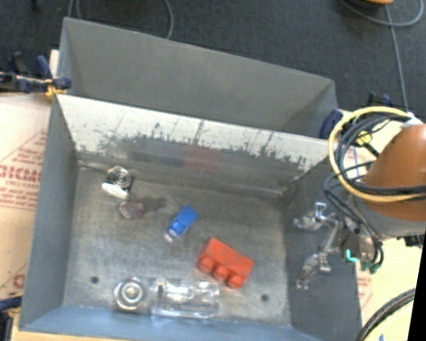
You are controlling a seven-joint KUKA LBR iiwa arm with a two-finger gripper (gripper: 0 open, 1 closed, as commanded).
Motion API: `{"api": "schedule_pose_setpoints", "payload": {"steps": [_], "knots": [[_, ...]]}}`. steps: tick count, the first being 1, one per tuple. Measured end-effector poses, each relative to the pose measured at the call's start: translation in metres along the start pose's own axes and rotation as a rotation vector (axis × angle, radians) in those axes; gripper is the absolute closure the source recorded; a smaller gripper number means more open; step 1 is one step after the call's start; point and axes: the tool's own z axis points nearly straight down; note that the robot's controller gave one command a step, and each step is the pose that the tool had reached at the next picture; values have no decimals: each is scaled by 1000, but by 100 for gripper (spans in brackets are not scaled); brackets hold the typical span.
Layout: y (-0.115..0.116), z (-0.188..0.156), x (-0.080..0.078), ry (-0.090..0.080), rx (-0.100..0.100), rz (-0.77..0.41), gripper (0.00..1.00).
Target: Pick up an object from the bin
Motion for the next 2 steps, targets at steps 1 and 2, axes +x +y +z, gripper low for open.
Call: {"api": "schedule_pose_setpoints", "payload": {"steps": [1, 2], "knots": [[44, 95, 39, -16, 6, -263, 0], [104, 63, -15, -6, 0, -377, 0]]}}
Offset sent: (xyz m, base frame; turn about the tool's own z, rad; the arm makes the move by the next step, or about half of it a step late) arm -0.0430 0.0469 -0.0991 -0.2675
